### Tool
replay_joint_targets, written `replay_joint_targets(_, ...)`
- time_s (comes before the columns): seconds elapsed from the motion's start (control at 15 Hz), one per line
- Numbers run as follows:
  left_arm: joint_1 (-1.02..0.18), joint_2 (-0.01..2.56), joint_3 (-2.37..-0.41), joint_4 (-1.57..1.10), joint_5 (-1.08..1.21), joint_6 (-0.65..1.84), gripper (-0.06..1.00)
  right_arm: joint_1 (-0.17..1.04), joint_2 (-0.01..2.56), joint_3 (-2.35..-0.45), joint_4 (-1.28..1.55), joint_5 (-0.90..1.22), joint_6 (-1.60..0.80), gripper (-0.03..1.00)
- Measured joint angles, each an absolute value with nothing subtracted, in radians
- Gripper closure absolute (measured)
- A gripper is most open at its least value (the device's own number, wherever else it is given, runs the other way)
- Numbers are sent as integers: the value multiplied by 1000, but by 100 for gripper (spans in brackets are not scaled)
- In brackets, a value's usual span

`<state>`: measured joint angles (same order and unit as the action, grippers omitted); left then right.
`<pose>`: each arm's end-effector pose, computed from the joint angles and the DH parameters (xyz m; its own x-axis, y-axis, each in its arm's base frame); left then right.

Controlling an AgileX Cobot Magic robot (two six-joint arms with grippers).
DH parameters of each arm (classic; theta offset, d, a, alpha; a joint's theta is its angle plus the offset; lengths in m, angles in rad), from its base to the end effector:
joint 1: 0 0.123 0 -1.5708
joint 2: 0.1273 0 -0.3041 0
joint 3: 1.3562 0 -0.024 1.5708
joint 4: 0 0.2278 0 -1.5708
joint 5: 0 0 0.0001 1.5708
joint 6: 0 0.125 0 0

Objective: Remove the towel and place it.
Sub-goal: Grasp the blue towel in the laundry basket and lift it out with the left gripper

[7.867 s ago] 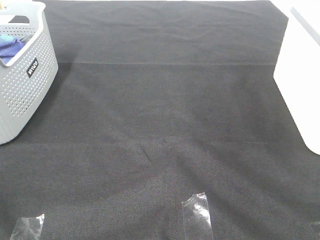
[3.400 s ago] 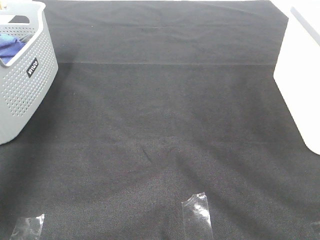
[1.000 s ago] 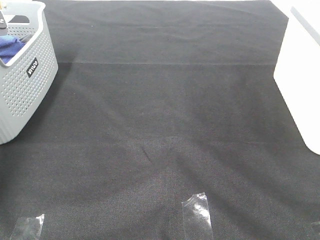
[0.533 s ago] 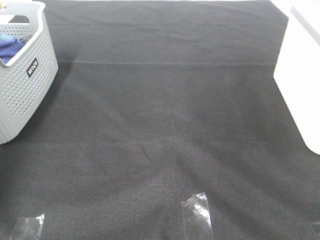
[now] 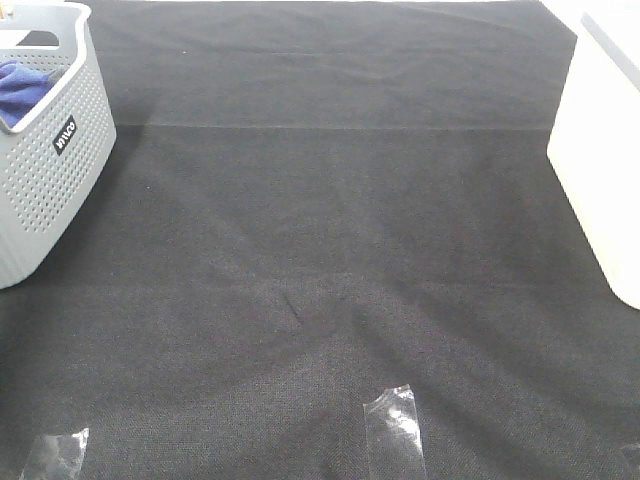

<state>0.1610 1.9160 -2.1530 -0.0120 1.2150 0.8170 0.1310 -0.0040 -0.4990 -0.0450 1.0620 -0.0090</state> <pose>0.4199 0.0668 0.3919 -0.6389 0.6319 -0.4387 0.4519 0.7698 0.4507 -0.0139 -0.0068 0.2503 -0.4470 -0.0901 -0.8900 -0.1097 0.9929 -0.0454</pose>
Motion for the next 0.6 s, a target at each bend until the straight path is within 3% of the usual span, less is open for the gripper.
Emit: replay_joint_targets(0.6,159,1619,-2153,-131,1219,815,94,131,-4,-499,-45,1062,-9,28)
